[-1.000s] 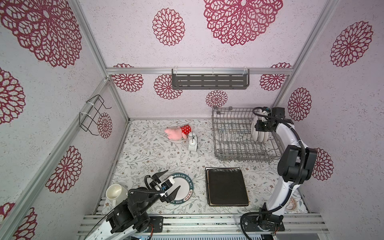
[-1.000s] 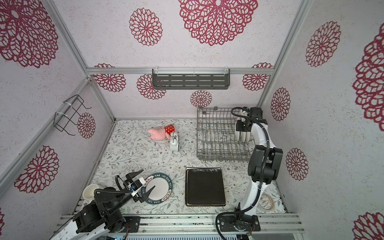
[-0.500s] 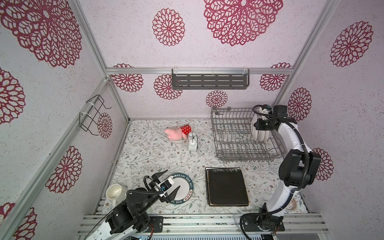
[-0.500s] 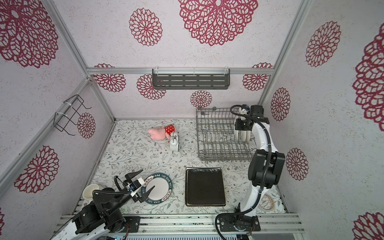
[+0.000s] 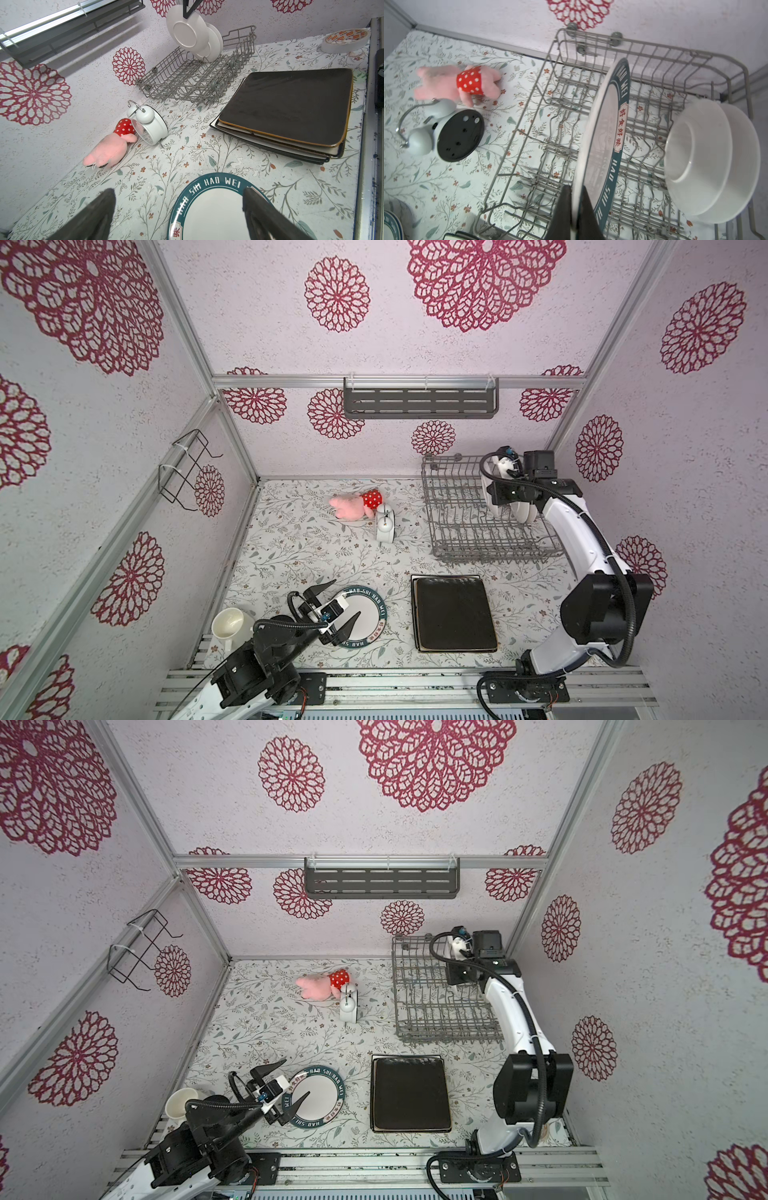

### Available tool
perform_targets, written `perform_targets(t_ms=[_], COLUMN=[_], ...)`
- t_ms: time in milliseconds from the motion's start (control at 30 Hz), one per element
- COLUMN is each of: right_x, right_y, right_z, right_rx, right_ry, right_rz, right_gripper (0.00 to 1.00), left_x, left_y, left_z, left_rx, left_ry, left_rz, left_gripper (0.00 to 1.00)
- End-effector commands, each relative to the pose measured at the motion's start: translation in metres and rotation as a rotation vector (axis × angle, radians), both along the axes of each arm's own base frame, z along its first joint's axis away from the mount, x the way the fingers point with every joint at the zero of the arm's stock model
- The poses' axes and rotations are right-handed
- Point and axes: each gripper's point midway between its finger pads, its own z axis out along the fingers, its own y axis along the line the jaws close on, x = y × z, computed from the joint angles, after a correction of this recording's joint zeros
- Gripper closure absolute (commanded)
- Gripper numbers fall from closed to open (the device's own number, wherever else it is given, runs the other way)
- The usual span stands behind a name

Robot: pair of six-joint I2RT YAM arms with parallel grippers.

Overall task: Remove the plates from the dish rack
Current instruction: 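Lift the plate out of the rack and carry it toward the stack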

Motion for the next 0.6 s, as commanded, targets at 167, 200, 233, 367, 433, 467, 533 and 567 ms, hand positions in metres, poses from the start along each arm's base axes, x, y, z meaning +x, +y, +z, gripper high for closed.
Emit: perform_targets(t_ms=[167,200,233,367,433,467,533,567], right_x=[-0.056,-0.068,-0.078,-0.122,-0.142,-0.154,-0.173,-0.183], right_y=[0.07,0.079,0.085,0.097,0.103,0.106,0.113,0.118], right_z=[0.073,0.07,0.065,0.037,0.027,0.023,0.014,0.01], right_rx=[-0.245,-0.273,-0.309,-0.42,-0.465,-0.488,-0.528,-0.545], right_ry=[-0.399,-0.416,-0.432,-0.479,-0.523,-0.552,-0.598,-0.619], right_rz=[0.252,0.306,0.348,0.49,0.536,0.561,0.597,0.617], right_gripper=[1.0,1.0,0.99,0.99,1.0,1.0,1.0,1.0], left_x=[0.003,0.004,0.005,0.007,0.008,0.009,0.011,0.012], left_y=[0.001,0.001,0.002,0.004,0.004,0.004,0.005,0.006], left_z=[-0.005,-0.005,-0.006,-0.009,-0.01,-0.012,-0.014,-0.017], left_rx=[0.017,0.02,0.021,0.037,0.042,0.047,0.056,0.068], left_ry=[0.001,0.001,0.0,0.009,0.013,0.017,0.024,0.032], left_rz=[0.013,0.017,0.023,0.037,0.041,0.043,0.05,0.055], left_gripper=[0.03,0.02,0.03,0.03,0.03,0.03,0.03,0.03])
